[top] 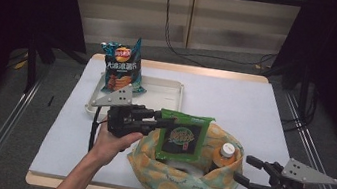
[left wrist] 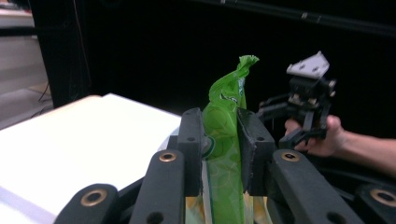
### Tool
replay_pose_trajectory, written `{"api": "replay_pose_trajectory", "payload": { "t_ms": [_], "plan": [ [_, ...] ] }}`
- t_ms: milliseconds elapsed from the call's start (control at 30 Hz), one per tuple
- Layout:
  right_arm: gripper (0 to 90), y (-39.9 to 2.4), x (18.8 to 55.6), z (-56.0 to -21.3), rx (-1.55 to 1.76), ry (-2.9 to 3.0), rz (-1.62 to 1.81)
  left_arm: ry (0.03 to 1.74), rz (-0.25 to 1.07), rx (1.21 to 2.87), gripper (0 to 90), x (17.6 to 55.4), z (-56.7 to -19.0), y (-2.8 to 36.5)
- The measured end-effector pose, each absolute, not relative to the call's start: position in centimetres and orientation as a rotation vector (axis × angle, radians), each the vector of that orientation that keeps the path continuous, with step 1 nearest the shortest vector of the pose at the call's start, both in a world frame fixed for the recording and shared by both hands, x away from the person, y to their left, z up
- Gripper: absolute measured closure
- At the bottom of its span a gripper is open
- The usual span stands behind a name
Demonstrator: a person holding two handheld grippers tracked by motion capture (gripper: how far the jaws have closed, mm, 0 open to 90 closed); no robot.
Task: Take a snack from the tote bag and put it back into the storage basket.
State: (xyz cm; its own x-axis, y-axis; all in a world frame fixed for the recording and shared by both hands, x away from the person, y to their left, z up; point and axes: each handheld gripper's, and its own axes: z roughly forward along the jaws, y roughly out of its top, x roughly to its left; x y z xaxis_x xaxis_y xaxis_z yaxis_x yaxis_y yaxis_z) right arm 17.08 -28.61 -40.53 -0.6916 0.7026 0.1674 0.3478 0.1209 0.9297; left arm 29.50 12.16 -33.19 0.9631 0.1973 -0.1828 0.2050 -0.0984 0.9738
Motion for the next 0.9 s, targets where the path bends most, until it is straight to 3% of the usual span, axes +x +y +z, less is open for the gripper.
{"api": "replay_pose_trajectory", "payload": {
  "t_ms": [900],
  "plan": [
    [29.2, -28.6, 17.4, -41.3, 1.047, 2.114, 1.571, 0.367, 0.081, 1.598, 73.7, 33.3, -29.8, 15.6]
  ]
}}
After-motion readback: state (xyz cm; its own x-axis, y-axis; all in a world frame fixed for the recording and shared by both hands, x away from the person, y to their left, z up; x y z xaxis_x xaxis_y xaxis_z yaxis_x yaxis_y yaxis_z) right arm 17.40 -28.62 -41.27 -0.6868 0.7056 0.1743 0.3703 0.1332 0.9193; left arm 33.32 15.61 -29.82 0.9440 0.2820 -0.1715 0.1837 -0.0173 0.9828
